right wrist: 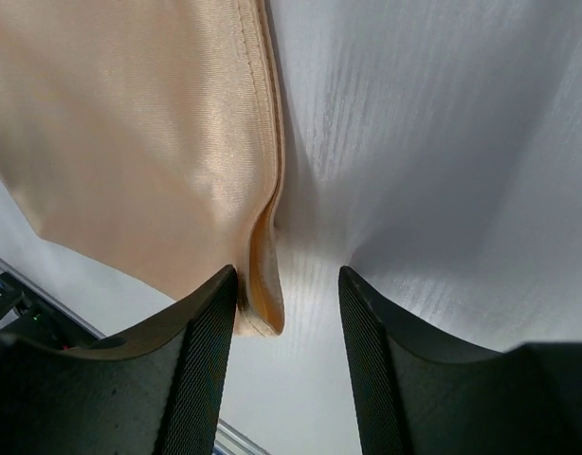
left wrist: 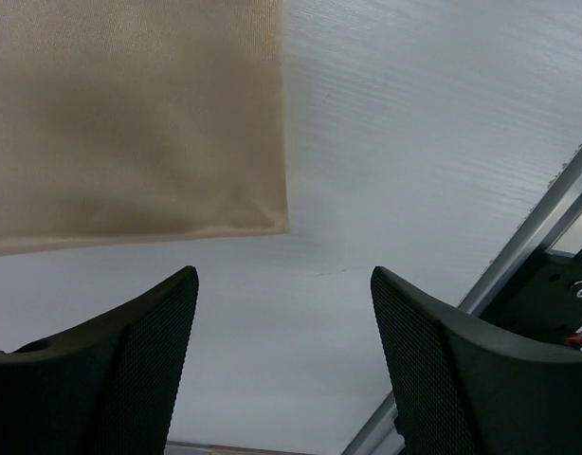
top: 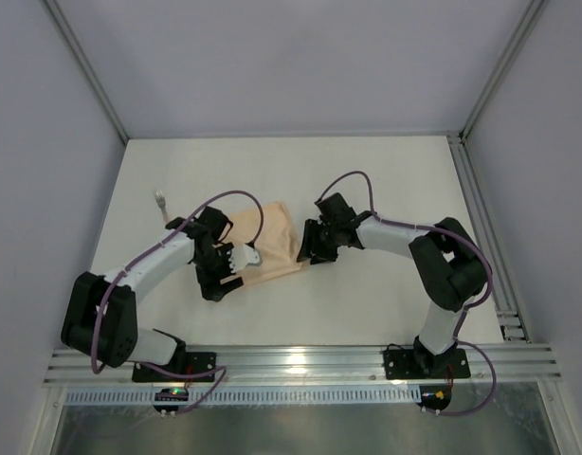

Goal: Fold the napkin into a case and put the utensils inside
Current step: Rotate the lower triangle-folded napkin at the center of the board.

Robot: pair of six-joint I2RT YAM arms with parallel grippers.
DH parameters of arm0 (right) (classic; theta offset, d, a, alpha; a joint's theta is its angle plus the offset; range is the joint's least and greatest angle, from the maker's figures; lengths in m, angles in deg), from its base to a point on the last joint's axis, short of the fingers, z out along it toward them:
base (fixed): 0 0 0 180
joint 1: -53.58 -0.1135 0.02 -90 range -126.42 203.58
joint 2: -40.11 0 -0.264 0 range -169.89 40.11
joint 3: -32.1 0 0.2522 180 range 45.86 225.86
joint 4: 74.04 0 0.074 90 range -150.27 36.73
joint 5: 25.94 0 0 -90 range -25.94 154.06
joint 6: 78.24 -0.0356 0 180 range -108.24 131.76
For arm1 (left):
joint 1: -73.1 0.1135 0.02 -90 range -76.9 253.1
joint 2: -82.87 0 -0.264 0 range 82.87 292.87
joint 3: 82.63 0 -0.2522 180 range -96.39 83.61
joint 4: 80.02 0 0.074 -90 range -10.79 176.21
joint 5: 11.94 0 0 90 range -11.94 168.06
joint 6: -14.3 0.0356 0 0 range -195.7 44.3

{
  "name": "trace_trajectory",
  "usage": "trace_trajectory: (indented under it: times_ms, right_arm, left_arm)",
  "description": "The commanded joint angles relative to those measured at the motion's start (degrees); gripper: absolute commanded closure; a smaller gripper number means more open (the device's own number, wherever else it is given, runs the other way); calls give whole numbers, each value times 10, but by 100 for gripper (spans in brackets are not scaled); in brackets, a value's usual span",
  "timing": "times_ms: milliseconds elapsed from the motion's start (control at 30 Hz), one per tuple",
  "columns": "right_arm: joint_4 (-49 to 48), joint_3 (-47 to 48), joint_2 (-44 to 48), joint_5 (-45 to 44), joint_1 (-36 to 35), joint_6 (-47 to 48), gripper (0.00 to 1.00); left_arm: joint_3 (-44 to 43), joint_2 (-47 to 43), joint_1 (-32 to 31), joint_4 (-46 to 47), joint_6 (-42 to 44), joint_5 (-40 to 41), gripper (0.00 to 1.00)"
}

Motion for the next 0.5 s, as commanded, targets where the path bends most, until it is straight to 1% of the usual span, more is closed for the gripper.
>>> trace_trajectory:
  times_ms: [0, 100, 133, 167, 267, 333, 400, 467]
  right_arm:
    - [10, 11, 15, 8, 4, 15, 50]
    - [6, 2, 24, 6, 4, 14, 61]
    - [3, 2, 29, 8, 3, 14, 69]
    - [2, 4, 30, 15, 3, 16, 73]
    - [-3, 21, 20, 43, 4, 20, 80]
    - [-6, 33, 16, 46, 3, 20, 83]
    - [-1, 42, 11, 41, 3, 25, 88]
    - [12, 55, 7, 38, 3, 29, 94]
  left_arm:
    - [4, -6, -11, 65, 21, 30, 25]
    - [-5, 1, -13, 59, -5, -2, 29]
    - [-1, 1, -14, 58, -6, -5, 30]
    - [4, 1, -17, 58, -7, -5, 32]
    - [29, 8, -33, 62, -5, 3, 31]
    - [43, 11, -41, 76, -7, 12, 31]
    - [46, 18, -44, 87, -9, 20, 31]
    - [42, 24, -46, 96, -13, 28, 35]
